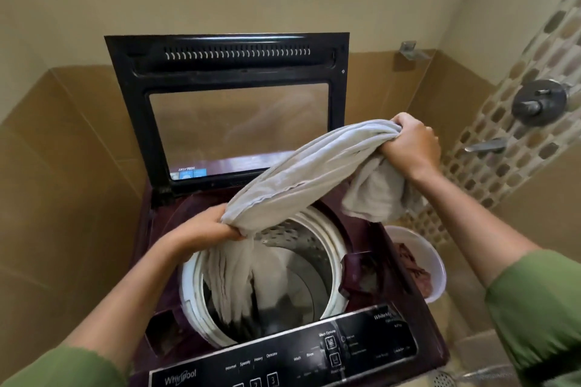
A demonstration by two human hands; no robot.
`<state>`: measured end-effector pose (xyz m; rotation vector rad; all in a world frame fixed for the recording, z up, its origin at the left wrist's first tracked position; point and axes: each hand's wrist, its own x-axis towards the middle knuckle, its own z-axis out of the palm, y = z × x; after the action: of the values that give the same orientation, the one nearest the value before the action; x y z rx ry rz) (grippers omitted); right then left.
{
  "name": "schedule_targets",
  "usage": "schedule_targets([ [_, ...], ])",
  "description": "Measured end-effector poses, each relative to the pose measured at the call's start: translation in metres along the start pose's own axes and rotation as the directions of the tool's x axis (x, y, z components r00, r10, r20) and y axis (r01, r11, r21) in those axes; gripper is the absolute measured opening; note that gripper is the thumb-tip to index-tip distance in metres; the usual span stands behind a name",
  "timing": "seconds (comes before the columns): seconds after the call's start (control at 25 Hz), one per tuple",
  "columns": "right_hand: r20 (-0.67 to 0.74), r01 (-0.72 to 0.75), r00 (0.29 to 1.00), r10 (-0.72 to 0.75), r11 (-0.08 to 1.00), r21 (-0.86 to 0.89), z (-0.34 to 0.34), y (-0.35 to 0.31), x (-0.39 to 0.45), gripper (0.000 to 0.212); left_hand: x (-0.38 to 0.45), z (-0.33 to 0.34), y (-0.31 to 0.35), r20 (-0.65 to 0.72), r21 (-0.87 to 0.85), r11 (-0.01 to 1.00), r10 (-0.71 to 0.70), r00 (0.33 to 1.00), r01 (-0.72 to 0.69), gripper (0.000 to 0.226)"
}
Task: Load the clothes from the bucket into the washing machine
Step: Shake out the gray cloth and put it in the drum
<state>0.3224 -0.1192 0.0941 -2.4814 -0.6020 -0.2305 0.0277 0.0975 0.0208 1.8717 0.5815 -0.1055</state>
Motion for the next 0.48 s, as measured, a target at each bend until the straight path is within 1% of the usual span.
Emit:
schedule_targets([
  [0.08, 0.002, 0.039, 0.999, -0.039, 0.991, 0.132, 0.011, -0.018, -0.018, 0.016, -0.007, 0.007, -0.017, 0.053, 0.082, 0.987, -0.142, 0.988, 0.137, 0.049],
  [0.12, 0.024, 0.050, 0.998, -0.056, 0.983, 0.176, 0.016, -0.026, -0.024, 0.014, -0.008, 0.016, -0.025, 0.094, 0.128, 0.972, -0.209, 0.973, 0.196, 0.046],
  [0.16, 0.065, 0.050, 0.996, -0.066, 0.974, 0.221, 0.021, -0.036, -0.028, 0.013, -0.010, 0.029, -0.033, 0.141, 0.157, 0.961, -0.249, 0.958, 0.226, 0.040],
  [0.2, 0.103, 0.050, 0.992, -0.079, 0.964, 0.260, 0.026, -0.046, -0.031, 0.012, -0.012, 0.047, -0.039, 0.197, 0.151, 0.960, -0.264, 0.944, 0.237, 0.032],
  [0.24, 0.140, 0.047, 0.986, -0.093, 0.953, 0.298, 0.030, -0.056, -0.033, 0.012, -0.013, 0.069, -0.040, 0.280, 0.094, 0.963, -0.271, 0.921, 0.254, 0.027],
  [0.28, 0.180, 0.056, 0.976, -0.119, 0.946, 0.318, 0.036, -0.067, -0.038, 0.013, -0.014, 0.093, -0.038, 0.359, -0.004, 0.953, -0.280, 0.890, 0.302, 0.027],
  [0.32, 0.228, 0.083, 0.961, -0.157, 0.949, 0.303, 0.043, -0.075, -0.044, 0.014, -0.014, 0.118, -0.036, 0.402, -0.059, 0.942, -0.281, 0.871, 0.331, 0.032],
  [0.36, 0.278, 0.138, 0.938, -0.205, 0.960, 0.242, 0.052, -0.082, -0.051, 0.018, -0.011, 0.141, -0.034, 0.414, -0.048, 0.951, -0.260, 0.872, 0.306, 0.041],
  [0.44, 0.375, 0.296, 0.877, -0.300, 0.953, 0.068, 0.073, -0.091, -0.068, 0.026, -0.003, 0.165, -0.035, 0.457, 0.106, 0.981, -0.194, 0.868, 0.163, 0.054],
  [0.48, 0.426, 0.357, 0.843, -0.329, 0.934, 0.016, 0.082, -0.093, -0.077, 0.028, 0.000, 0.168, -0.041, 0.446, 0.218, 0.972, -0.174, 0.878, 0.082, 0.057],
])
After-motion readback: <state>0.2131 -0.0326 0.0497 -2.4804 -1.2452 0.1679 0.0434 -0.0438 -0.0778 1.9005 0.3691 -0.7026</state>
